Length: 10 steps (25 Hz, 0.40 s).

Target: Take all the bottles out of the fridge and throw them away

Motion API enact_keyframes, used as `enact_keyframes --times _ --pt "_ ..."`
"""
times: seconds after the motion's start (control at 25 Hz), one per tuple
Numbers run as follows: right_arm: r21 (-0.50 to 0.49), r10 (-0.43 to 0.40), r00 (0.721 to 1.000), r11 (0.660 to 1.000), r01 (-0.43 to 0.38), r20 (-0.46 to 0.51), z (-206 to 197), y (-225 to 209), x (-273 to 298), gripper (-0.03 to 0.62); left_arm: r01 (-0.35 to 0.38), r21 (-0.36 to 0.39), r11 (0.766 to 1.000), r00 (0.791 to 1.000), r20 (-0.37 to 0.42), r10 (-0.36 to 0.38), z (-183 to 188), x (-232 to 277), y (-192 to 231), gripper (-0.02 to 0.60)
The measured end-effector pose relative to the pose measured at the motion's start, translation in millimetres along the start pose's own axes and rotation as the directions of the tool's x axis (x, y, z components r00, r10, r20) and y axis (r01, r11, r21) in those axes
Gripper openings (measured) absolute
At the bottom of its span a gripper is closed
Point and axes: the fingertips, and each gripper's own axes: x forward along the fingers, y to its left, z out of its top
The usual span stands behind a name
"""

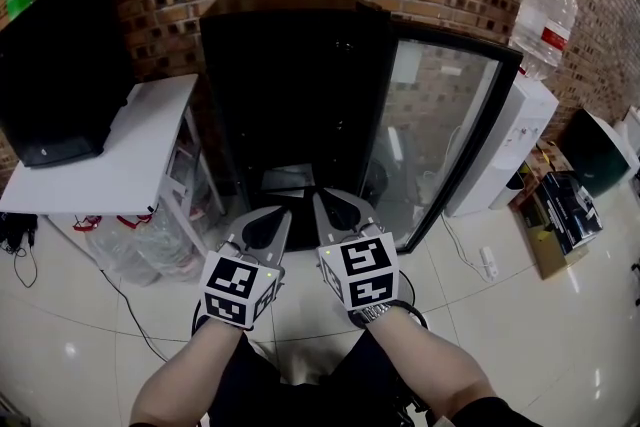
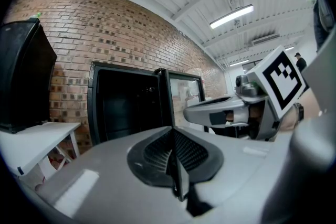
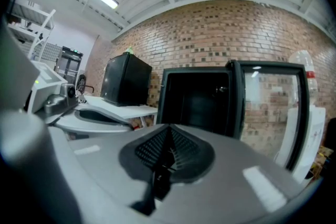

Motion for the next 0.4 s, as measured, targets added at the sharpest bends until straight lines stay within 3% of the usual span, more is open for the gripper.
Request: enact_keyframes --times 0.4 --pt "-0.009 0.003 1.0 1.0 -0.003 -0.003 -1.6 -1.5 0.7 0.0 -0.004 0.008 1.0 1.0 -0.004 0.004 0.0 1.7 2.0 0.005"
